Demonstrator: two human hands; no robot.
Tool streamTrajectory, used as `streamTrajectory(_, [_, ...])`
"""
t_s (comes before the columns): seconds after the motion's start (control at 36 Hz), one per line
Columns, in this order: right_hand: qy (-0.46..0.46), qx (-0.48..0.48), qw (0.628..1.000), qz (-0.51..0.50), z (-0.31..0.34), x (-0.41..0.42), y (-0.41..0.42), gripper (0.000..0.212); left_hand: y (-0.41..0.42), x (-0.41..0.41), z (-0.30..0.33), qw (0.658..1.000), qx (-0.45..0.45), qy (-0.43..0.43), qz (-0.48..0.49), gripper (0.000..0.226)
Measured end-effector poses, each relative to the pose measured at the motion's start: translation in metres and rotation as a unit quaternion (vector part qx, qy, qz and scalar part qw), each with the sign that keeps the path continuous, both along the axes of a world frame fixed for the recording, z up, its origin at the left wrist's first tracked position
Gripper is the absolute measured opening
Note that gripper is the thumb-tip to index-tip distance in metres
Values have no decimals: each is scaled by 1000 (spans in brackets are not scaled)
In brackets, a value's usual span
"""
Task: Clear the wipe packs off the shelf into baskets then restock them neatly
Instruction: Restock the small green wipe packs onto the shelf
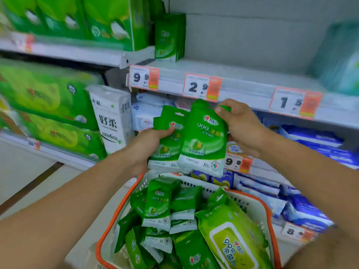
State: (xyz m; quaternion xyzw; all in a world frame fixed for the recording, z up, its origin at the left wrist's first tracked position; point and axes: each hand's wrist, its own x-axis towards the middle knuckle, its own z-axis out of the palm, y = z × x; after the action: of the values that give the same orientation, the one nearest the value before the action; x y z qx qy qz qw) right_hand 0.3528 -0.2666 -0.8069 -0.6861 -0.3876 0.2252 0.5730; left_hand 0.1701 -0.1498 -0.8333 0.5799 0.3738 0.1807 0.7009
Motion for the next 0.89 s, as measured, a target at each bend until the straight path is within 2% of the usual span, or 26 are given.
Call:
streamTrajectory(0.11, [-69, 72, 989, -109, -3, 8, 2, 19, -15, 30, 9, 999, 9, -43, -16, 33])
streamTrajectory(0.14, [-77, 80, 986, -126, -4, 9, 4, 17, -16, 30, 6, 997, 12, -68, -30, 28])
streamTrajectory(0.17, [-78, 85, 984, -139, -5, 10, 6, 17, -19, 33, 10, 995, 6, -93, -24, 32])
streamTrajectory(0.25, [-68, 87, 981, -162, -3, 12, 11, 19, -28, 42, 13, 996, 1, -84, -15, 23])
streamTrajectory(0.33, [-53, 97, 977, -183, -7, 14, 14, 15, -32, 50, 13, 995, -32, -89, -40, 70])
streamTrajectory(0.42, [-22, 113, 973, -198, -10, 8, 19, 6, -33, 54, 5, 995, 55, -72, -52, 93])
streamTrajectory(0.44, [13, 127, 972, -198, -9, 5, 20, 4, -34, 57, 8, 994, 62, -72, -55, 93])
streamTrajectory(0.53, [154, 145, 966, -145, 0, -3, 22, 13, -34, 60, 13, 993, 42, -97, -52, 80])
streamTrajectory(0.58, [177, 106, 975, -77, 5, -7, 22, 40, -32, 61, 18, 991, 1, -128, -32, 77])
streamTrajectory(0.64, [184, 82, 979, 4, 12, -15, 17, 55, -25, 61, 24, 983, -48, -178, -18, 75])
streamTrajectory(0.75, [158, 22, 976, 149, 25, -24, 4, 54, -9, 58, 43, 967, -67, -245, -25, 67])
streamTrajectory(0.81, [182, 28, 965, 185, 32, -19, 3, 53, -3, 59, 59, 964, -55, -258, -41, 62])
streamTrajectory(0.86, [213, 45, 958, 187, 44, -12, 10, 54, 12, 63, 77, 966, -9, -252, -62, 49])
streamTrajectory(0.89, [223, 56, 957, 177, 52, -6, 17, 52, 23, 66, 87, 968, 42, -242, -50, 40])
